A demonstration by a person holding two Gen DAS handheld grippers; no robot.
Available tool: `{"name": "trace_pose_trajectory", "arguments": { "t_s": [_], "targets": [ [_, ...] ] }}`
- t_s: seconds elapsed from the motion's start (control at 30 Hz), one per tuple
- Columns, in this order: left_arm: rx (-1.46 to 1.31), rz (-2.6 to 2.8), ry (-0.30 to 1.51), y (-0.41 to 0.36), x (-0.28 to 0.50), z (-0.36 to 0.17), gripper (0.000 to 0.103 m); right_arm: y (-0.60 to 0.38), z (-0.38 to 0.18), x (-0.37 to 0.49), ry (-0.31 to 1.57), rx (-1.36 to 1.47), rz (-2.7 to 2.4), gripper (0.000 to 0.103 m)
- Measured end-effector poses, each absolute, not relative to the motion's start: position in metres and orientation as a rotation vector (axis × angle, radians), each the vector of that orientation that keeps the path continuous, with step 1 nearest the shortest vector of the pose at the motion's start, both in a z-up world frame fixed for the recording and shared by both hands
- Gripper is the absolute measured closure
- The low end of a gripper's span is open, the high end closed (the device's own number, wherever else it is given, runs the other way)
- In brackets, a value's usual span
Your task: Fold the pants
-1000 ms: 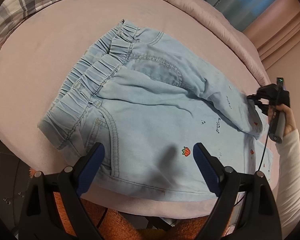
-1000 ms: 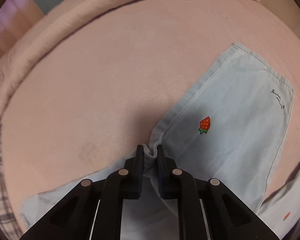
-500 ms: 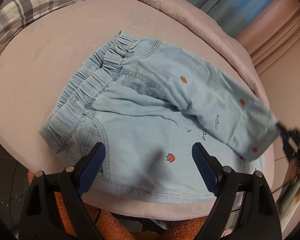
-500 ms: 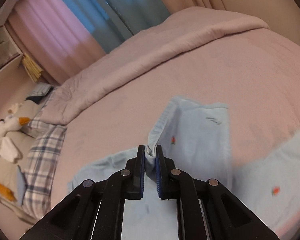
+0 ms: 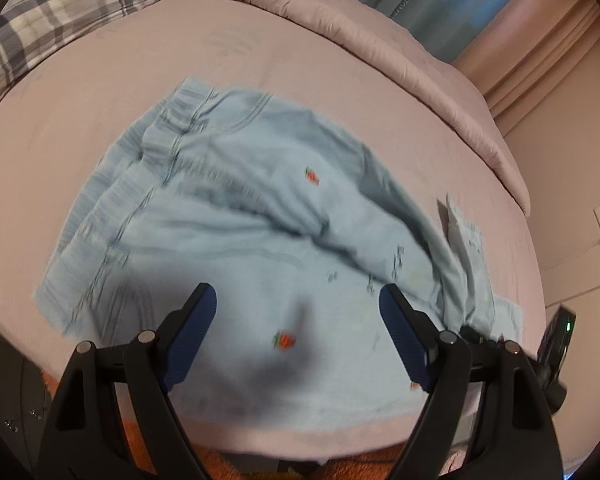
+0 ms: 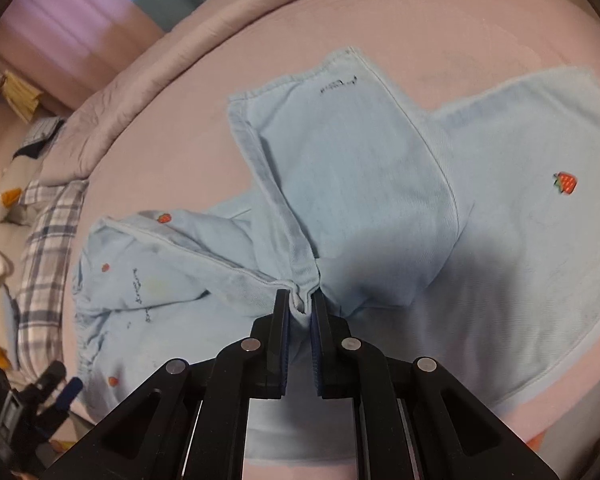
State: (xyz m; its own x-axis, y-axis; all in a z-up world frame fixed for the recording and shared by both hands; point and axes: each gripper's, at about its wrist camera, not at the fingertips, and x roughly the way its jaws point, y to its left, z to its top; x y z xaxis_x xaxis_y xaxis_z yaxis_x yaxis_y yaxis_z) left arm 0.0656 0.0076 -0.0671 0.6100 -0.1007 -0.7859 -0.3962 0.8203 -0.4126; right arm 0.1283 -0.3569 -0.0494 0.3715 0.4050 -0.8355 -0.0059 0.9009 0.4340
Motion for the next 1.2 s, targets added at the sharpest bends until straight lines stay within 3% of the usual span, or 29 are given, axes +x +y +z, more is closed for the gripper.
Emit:
{"name": "trace_pose_trajectory", "arguments": {
  "t_s": [0.5,0.57,0.6,0.67,0.73,0.9,1.07,1.2],
  "targets": [
    [-0.602,0.080,1.049,-0.051,0.203,-0.080,0.020,-0.362,-0.054,0.116,1.149,0.346,0.294,0.093],
    [-0.594,0.105,1.077,-0.059,0.212,-0.090,0.029,-0.365,-0.055,0.117,1.155,0.365,0.303,0.093],
    [-0.594,0.099,1.082,-0.062,0.215,-0.093,0.039,-0.366,-0.055,0.118,1.156,0.372,0.308,0.093],
    [-0.566,0.081,1.077,-0.070,0.218,-0.099,0.078,-0.370,-0.056,0.118,1.156,0.386,0.319,0.093],
    [-0.524,0.083,1.068,-0.076,0.216,-0.103,0.095,-0.371,-0.057,0.118,1.153,0.393,0.325,0.094],
    [-0.544,0.099,0.990,-0.071,0.190,-0.088,0.099,-0.376,-0.056,0.118,1.156,0.430,0.330,0.095],
    [-0.580,0.061,0.751,-0.077,0.111,-0.035,0.099,-0.380,-0.024,0.109,1.081,0.443,0.379,0.095],
    [-0.591,0.088,0.762,-0.085,0.072,-0.051,0.099,-0.386,0.000,0.107,1.039,0.433,0.387,0.095]
  ]
}}
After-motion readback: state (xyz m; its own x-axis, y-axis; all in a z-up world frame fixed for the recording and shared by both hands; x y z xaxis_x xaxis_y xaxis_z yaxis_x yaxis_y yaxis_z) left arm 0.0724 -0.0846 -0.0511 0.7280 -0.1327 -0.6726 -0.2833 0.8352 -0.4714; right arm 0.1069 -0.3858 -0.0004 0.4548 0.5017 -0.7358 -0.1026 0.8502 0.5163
